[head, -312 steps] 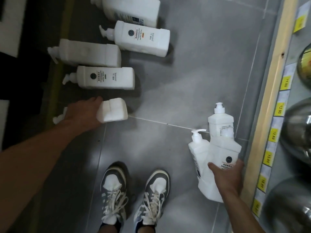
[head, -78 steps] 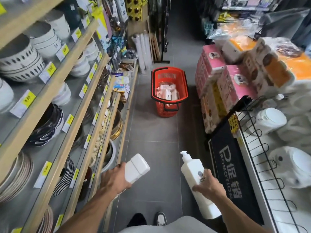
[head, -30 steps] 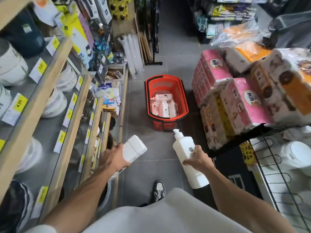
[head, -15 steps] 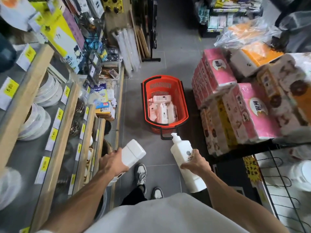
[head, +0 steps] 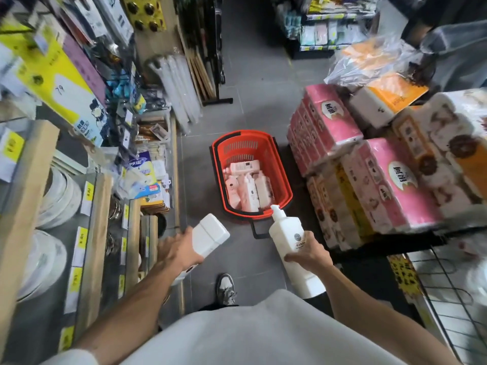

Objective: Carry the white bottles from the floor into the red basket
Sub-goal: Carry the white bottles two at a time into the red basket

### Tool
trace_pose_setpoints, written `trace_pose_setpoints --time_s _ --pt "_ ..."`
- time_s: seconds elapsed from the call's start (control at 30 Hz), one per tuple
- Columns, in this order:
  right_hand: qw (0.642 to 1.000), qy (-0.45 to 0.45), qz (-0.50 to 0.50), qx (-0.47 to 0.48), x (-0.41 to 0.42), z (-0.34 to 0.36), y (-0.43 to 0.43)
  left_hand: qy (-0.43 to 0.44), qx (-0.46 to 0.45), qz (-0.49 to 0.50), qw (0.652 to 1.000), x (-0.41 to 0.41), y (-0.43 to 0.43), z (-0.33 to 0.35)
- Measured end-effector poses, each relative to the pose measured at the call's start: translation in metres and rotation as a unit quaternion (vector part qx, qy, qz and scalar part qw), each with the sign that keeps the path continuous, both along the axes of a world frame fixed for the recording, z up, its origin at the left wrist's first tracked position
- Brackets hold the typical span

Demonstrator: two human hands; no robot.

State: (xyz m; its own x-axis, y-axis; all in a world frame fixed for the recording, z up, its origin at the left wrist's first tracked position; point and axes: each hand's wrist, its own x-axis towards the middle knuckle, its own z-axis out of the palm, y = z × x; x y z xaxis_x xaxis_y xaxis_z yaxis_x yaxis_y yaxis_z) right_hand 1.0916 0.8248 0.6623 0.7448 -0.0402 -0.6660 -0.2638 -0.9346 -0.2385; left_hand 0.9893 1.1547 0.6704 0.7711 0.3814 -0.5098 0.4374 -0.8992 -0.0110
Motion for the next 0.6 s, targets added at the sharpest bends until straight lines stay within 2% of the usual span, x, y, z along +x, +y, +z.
trace_pose_setpoints --time_s 0.4,0.6 --pt "0.999 0.020 -0.041 0.011 0.045 -0.013 0.022 0.011 -0.009 -0.023 1.000 0.070 0.028 -0.007" --pt "0.998 0.028 -0.044 0.020 0.096 -0.022 0.021 0.006 -0.012 -0.019 1.000 0.124 0.028 -0.010"
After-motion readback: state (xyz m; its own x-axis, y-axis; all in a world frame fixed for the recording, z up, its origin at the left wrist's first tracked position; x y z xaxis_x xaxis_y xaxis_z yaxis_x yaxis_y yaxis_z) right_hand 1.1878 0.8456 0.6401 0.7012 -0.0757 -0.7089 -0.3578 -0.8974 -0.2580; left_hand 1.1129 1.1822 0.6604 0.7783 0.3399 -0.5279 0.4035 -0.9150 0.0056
